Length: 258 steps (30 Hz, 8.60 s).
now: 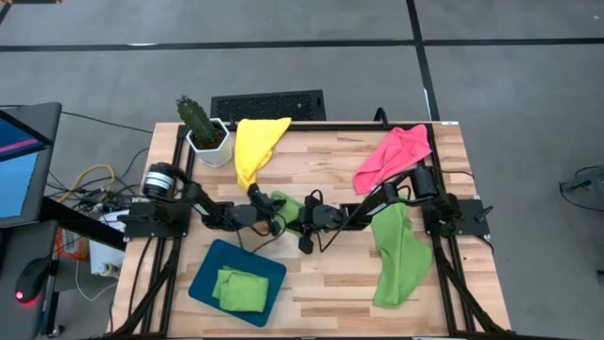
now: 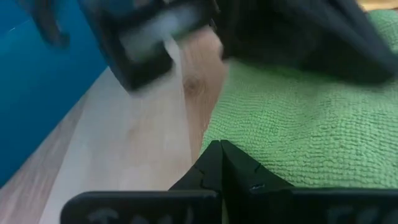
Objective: Fold microfiber towels
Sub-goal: Fold the top green microfiber, then stack the top folded green microfiber on the green microfiber cloth in the blue bin
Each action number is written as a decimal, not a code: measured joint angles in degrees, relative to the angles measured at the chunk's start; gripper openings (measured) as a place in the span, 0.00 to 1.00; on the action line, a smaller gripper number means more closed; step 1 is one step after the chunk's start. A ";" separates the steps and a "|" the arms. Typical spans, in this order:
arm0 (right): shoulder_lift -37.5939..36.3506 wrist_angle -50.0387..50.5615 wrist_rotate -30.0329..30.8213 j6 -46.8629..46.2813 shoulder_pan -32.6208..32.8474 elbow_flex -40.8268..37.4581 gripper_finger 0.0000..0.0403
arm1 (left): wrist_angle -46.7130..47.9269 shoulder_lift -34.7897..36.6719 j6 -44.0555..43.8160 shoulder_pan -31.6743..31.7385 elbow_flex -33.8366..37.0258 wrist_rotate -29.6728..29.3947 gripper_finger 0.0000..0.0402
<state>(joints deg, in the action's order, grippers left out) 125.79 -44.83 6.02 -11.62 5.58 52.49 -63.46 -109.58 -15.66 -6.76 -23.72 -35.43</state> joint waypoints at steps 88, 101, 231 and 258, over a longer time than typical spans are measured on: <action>-21.54 25.90 7.58 -34.89 -2.10 2.64 0.07 | 100.92 69.61 -32.81 -6.45 1.11 -4.37 0.00; -21.19 24.96 6.01 -29.53 3.54 20.56 0.07 | 113.31 72.87 -37.95 -7.57 1.11 -3.04 0.00; 16.37 96.08 -3.89 -24.21 15.17 79.38 0.49 | 113.28 72.82 -40.06 -11.22 1.11 -5.81 0.00; 21.44 80.89 17.74 -16.82 19.30 81.95 0.57 | 113.26 72.82 -40.04 -11.20 1.11 -5.81 0.00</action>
<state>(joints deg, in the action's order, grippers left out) 147.23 36.06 23.76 -28.44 24.88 134.44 49.80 -36.75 -55.70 -17.96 -22.61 -41.23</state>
